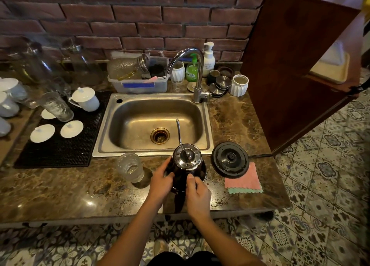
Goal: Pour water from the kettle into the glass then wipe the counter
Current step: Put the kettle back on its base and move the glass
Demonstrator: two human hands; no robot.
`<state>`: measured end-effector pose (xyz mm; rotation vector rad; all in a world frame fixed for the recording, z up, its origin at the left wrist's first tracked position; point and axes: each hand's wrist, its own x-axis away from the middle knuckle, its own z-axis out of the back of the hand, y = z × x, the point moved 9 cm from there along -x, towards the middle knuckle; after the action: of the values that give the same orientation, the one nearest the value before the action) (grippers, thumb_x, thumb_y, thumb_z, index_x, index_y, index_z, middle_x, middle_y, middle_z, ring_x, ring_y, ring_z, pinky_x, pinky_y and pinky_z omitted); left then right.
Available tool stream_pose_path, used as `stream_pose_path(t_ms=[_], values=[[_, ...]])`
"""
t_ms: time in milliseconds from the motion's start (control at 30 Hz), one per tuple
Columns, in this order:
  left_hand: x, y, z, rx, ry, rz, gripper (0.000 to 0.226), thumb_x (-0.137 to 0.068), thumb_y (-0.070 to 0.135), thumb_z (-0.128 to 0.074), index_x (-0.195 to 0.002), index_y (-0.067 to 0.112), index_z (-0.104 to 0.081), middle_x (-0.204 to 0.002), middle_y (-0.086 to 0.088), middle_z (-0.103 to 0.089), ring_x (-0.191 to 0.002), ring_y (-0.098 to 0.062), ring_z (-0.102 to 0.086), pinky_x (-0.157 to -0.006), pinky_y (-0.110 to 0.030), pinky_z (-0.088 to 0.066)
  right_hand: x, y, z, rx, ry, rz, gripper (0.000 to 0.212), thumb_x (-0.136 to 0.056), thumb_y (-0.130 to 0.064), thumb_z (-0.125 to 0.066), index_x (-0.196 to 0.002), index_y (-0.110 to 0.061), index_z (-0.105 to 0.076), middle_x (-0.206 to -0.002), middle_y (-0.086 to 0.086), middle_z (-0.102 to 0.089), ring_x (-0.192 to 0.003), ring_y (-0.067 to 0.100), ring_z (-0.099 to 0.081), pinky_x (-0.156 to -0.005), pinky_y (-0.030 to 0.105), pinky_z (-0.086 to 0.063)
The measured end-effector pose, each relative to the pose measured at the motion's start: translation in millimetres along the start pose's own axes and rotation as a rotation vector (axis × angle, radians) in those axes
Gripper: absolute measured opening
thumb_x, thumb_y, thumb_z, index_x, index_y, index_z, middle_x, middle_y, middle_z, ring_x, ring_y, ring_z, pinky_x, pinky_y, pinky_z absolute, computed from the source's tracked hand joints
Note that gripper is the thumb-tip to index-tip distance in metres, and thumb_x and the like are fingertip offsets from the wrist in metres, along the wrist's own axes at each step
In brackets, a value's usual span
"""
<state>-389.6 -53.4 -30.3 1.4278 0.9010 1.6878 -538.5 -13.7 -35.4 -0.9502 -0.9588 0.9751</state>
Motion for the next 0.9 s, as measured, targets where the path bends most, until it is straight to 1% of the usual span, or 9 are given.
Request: stream_pose_path(t_ms=[100, 267, 400, 533, 600, 667, 767, 833, 900], values=[[-1, -1, -1, 0.010, 0.001, 0.013, 0.059, -0.097, -0.001, -0.048, -0.131, 0.046, -0.052, -0.119, 0.016, -0.061, -0.120, -0.012, -0.055, -0.101, -0.034, -0.048, -1, 4, -1, -0.003, -0.006, -0.011, 0.052, -0.092, -0.065, -0.039, -0.070, -0.019, -0.053, -0.061, -0.004, -0.053, -0.058, 0.011, -0.049, -0.058, 0.037, -0.040], [2, 3, -4, 0.026, -0.003, 0.010, 0.056, -0.098, -0.001, -0.045, -0.139, 0.038, -0.050, -0.114, 0.019, -0.059, -0.102, 0.001, -0.055, -0.077, -0.016, -0.045, 0, 3, -3, 0.001, -0.023, -0.054, 0.051, -0.090, -0.066, -0.037, -0.071, -0.022, -0.054, -0.064, -0.002, -0.056, -0.060, 0.014, -0.052, -0.059, 0.040, -0.044], [2, 2, -3, 0.019, -0.002, 0.002, 0.055, -0.100, 0.003, -0.045, -0.141, 0.039, -0.049, -0.118, 0.015, -0.059, -0.114, -0.009, -0.054, -0.084, -0.022, -0.045, 0, 2, -3, 0.027, -0.065, -0.052, 0.047, -0.100, -0.056, -0.041, -0.075, -0.020, -0.058, -0.067, 0.004, -0.062, -0.061, 0.011, -0.057, -0.061, 0.037, -0.048], [3, 8, -2, -0.004, 0.006, -0.023, 0.055, -0.098, 0.002, -0.048, -0.136, 0.041, -0.050, -0.109, 0.023, -0.060, -0.111, -0.008, -0.056, -0.086, -0.024, -0.047, -2, 1, 2, 0.100, -0.125, -0.050, 0.044, -0.107, -0.046, -0.042, -0.085, -0.016, -0.066, -0.079, 0.003, -0.073, -0.069, 0.006, -0.065, -0.067, 0.029, -0.050], [1, 11, 2, -0.004, 0.033, -0.040, 0.053, -0.097, 0.001, -0.051, -0.139, 0.034, -0.052, -0.123, 0.014, -0.062, -0.123, -0.014, -0.054, -0.099, -0.031, -0.047, -3, 1, 8, 0.115, -0.141, -0.058, 0.046, -0.106, -0.050, -0.042, -0.085, -0.018, -0.068, -0.079, 0.000, -0.072, -0.072, 0.005, -0.065, -0.070, 0.029, -0.050], [-1, 20, 9, -0.001, 0.071, -0.050, 0.051, -0.099, 0.006, -0.052, -0.145, 0.029, -0.049, -0.143, 0.003, -0.055, -0.121, -0.009, -0.052, -0.095, -0.028, -0.047, -5, 2, 17, 0.120, -0.136, -0.048, 0.048, -0.105, -0.052, -0.043, -0.075, -0.019, -0.062, -0.069, -0.001, -0.064, -0.063, 0.002, -0.057, -0.065, 0.031, -0.046], [-4, 58, 16, -0.085, 0.105, -0.171, 0.044, -0.101, 0.011, -0.051, -0.141, 0.029, -0.053, -0.133, 0.009, -0.059, -0.101, 0.003, -0.054, -0.084, -0.019, -0.046, -13, -1, 38, 0.148, -0.079, -0.030, 0.048, -0.104, -0.051, -0.045, -0.078, -0.015, -0.064, -0.071, 0.001, -0.067, -0.064, 0.009, -0.061, -0.061, 0.027, -0.047], [-3, 92, 14, -0.168, 0.109, -0.288, 0.037, -0.101, 0.015, -0.052, -0.136, 0.027, -0.058, -0.135, 0.007, -0.060, -0.116, -0.005, -0.055, -0.099, -0.029, -0.049, -23, -4, 54, 0.186, -0.031, -0.024, 0.038, -0.103, -0.048, -0.051, -0.089, -0.018, -0.070, -0.079, -0.001, -0.072, -0.073, 0.007, -0.067, -0.061, 0.018, -0.048], [4, 129, -1, -0.235, 0.058, -0.403, 0.032, -0.101, 0.017, -0.052, -0.130, 0.025, -0.062, -0.133, 0.006, -0.063, -0.120, -0.008, -0.057, -0.102, -0.029, -0.048, -36, -6, 70, 0.238, 0.000, -0.028, 0.023, -0.102, -0.041, -0.057, -0.097, -0.022, -0.071, -0.083, -0.007, -0.073, -0.078, 0.003, -0.067, -0.067, 0.017, -0.049]])
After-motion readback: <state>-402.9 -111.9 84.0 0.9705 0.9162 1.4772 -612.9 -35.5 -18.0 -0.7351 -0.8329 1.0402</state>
